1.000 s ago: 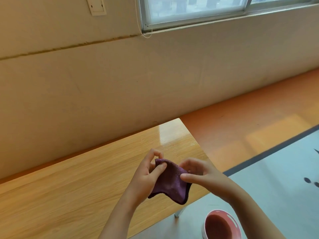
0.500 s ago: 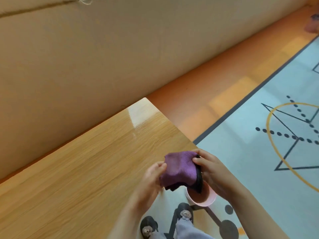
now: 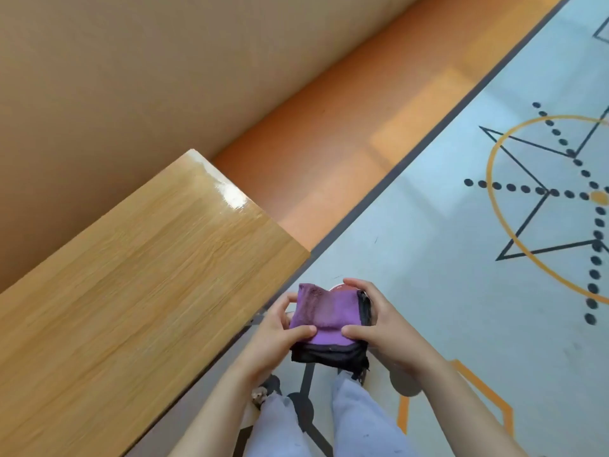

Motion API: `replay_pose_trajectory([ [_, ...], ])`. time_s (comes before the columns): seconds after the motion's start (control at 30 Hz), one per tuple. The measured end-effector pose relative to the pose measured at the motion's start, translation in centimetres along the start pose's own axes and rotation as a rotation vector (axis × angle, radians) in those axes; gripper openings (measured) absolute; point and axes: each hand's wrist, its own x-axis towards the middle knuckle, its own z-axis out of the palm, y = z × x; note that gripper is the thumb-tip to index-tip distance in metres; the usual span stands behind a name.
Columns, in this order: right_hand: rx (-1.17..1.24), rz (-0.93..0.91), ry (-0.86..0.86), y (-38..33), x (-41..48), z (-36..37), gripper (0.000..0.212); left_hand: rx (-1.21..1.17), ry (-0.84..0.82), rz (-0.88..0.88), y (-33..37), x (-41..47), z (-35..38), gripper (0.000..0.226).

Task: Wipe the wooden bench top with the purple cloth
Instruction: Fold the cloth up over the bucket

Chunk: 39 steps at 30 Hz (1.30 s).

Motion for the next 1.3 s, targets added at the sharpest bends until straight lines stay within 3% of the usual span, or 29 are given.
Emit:
replay_pose_trajectory([
  [0.13,-0.022,0.07,-0.017,2.7,3.1,-3.7,0.075,-0.034,0.086,-0.131,-2.6,4.3,2.4,0.04],
  [0.27,0.174,0.202,0.037,7.1,6.3,-5.1,0.077,-0.089,0.158,-0.191,-5.2,8.5,3.8,0.043],
  [0.33,0.202,0.292,0.066,9.9,7.8,-5.3,0.077,-0.052,0.227,-0.225,-7.2,11.2,3.9,0.025],
  [0.4,0.121,0.363,0.086,12.3,9.1,-5.1,0.063,0.1,0.283,-0.293,-9.7,13.3,3.6,0.015],
  [0.5,-0.028,0.434,0.216,16.8,11.2,-4.2,0.042,0.297,0.299,-0.352,-13.8,16.4,2.4,0.018],
  [0.6,-0.15,0.419,0.314,21.0,13.3,-2.4,0.029,0.35,0.311,-0.361,-17.4,19.4,0.9,0.012],
  [0.73,-0.262,0.379,0.319,26.9,16.0,-0.2,0.017,0.506,0.344,-0.389,-22.8,23.0,-1.4,0.007],
  [0.87,-0.243,0.348,0.356,31.7,19.1,0.9,0.014,0.542,0.382,-0.376,-27.7,25.9,-3.0,0.014],
  [1.0,-0.164,0.306,0.363,35.8,22.7,1.8,0.013,0.573,0.487,-0.391,-31.8,29.5,-4.6,0.006],
  [1.17,-0.072,0.297,0.352,40.5,27.4,2.4,0.02,0.485,0.572,-0.437,-36.3,33.7,-6.9,0.012],
  [1.3,-0.016,0.303,0.323,43.2,29.8,2.6,0.032,0.308,0.55,-0.504,-38.6,35.9,-8.5,0.023],
])
